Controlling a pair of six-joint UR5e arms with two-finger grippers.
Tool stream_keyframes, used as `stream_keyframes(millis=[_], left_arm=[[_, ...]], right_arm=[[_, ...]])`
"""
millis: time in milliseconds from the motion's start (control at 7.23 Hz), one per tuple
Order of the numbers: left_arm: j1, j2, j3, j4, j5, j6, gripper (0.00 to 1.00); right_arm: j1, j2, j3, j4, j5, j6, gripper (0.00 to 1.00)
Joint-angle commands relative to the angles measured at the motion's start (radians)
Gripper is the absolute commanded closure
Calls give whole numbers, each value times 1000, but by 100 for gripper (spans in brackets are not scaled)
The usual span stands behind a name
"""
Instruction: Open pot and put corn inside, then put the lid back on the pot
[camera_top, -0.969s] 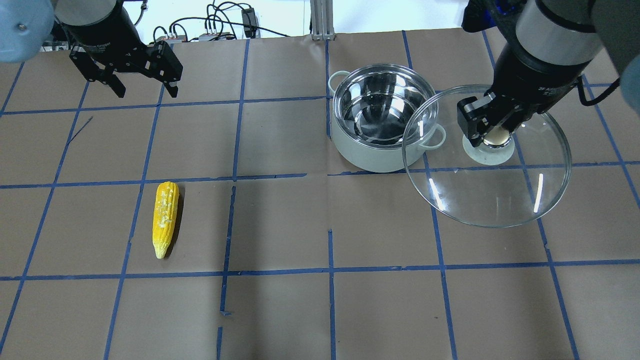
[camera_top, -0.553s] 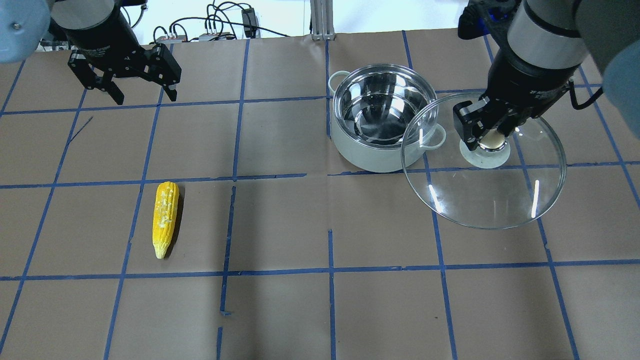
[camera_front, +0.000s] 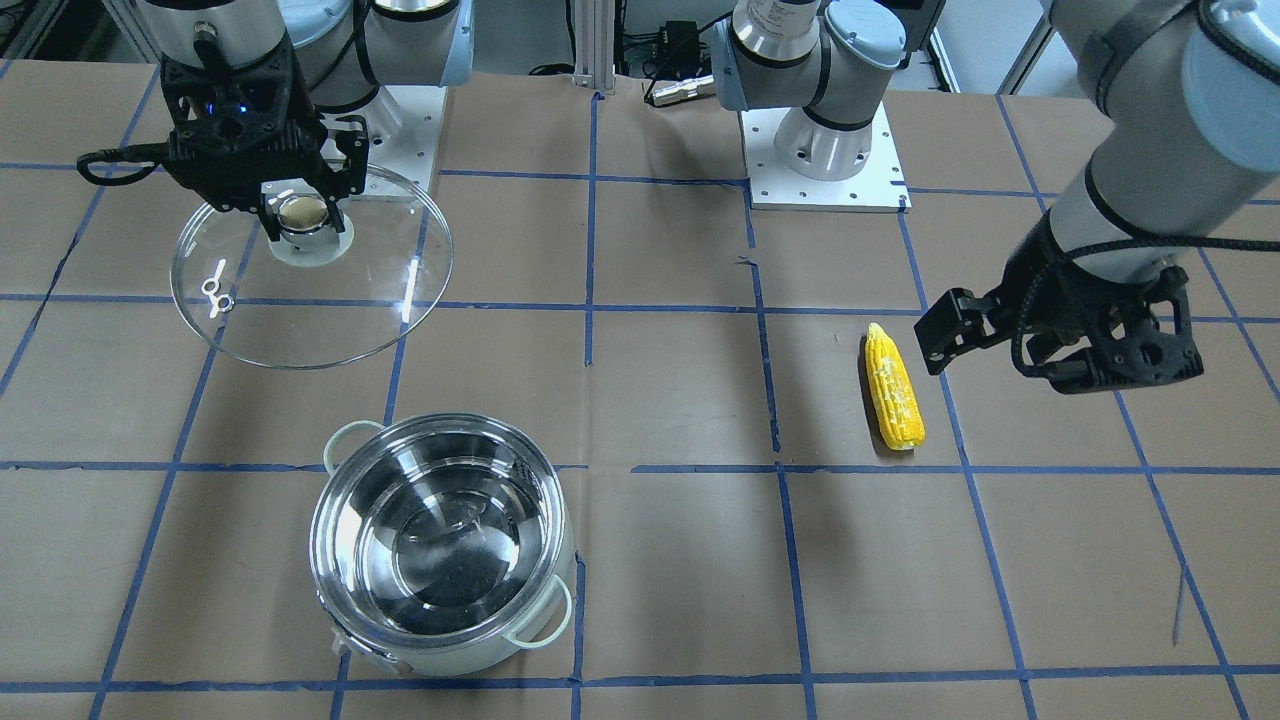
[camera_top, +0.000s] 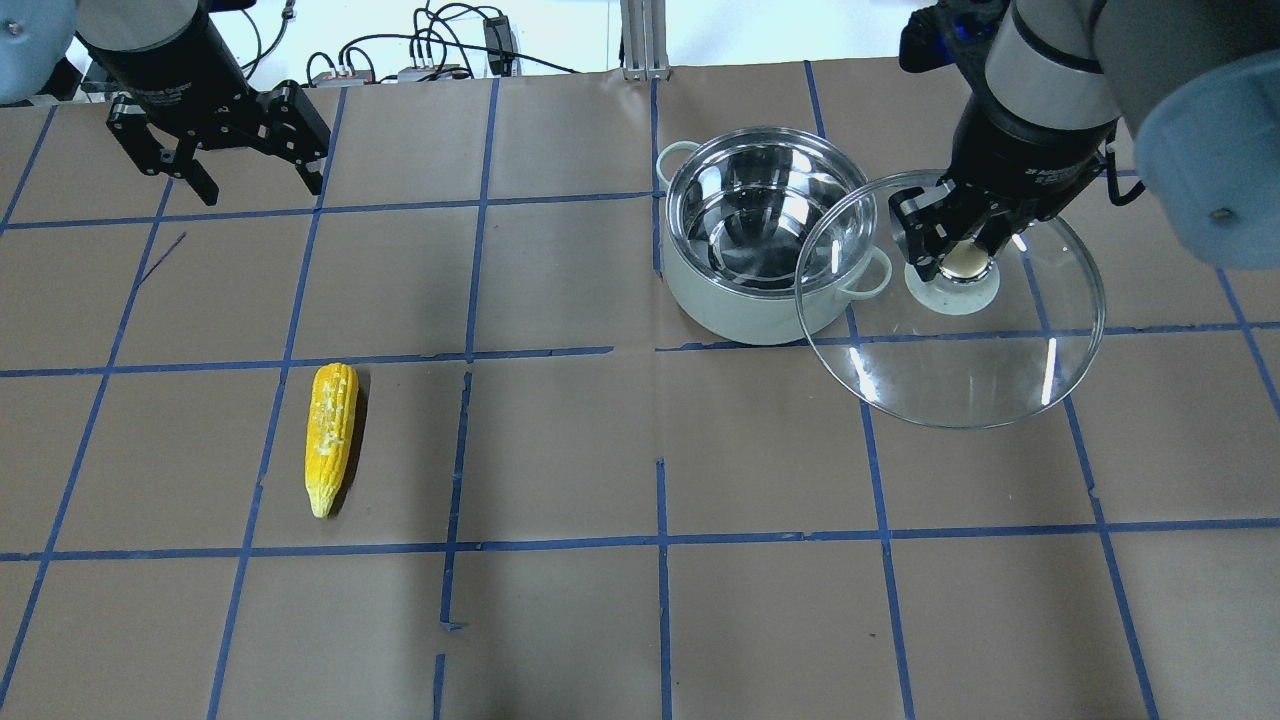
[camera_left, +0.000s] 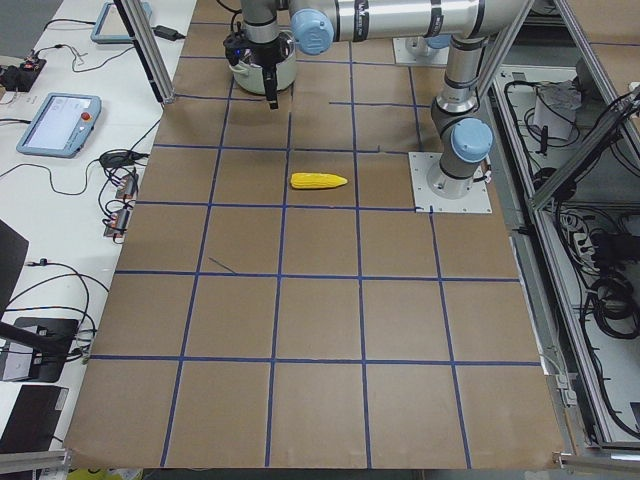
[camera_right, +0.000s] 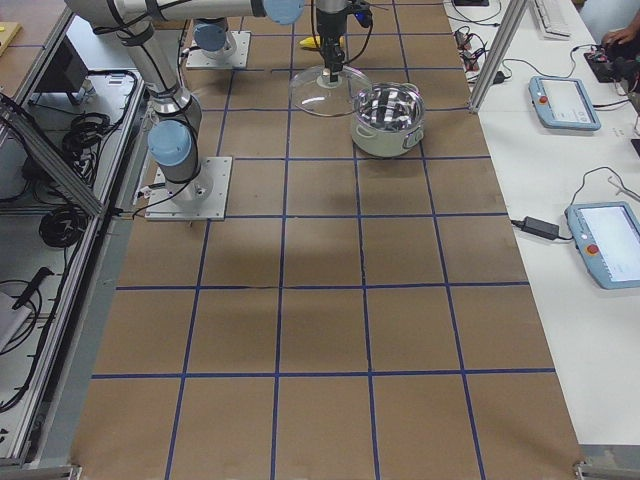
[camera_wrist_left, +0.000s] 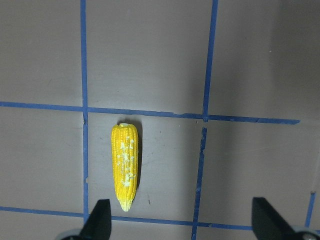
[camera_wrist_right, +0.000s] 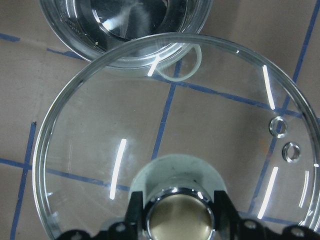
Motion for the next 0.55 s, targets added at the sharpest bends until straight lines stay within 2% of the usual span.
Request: stream_keyframes(millis=[0, 415], left_arm=[[-21, -60, 76, -4, -3, -3, 0], [-15, -60, 90, -2, 12, 5, 0]], right_arm=[[2, 50, 6, -70, -20, 24, 72], [5, 42, 0, -56, -11, 23, 72]])
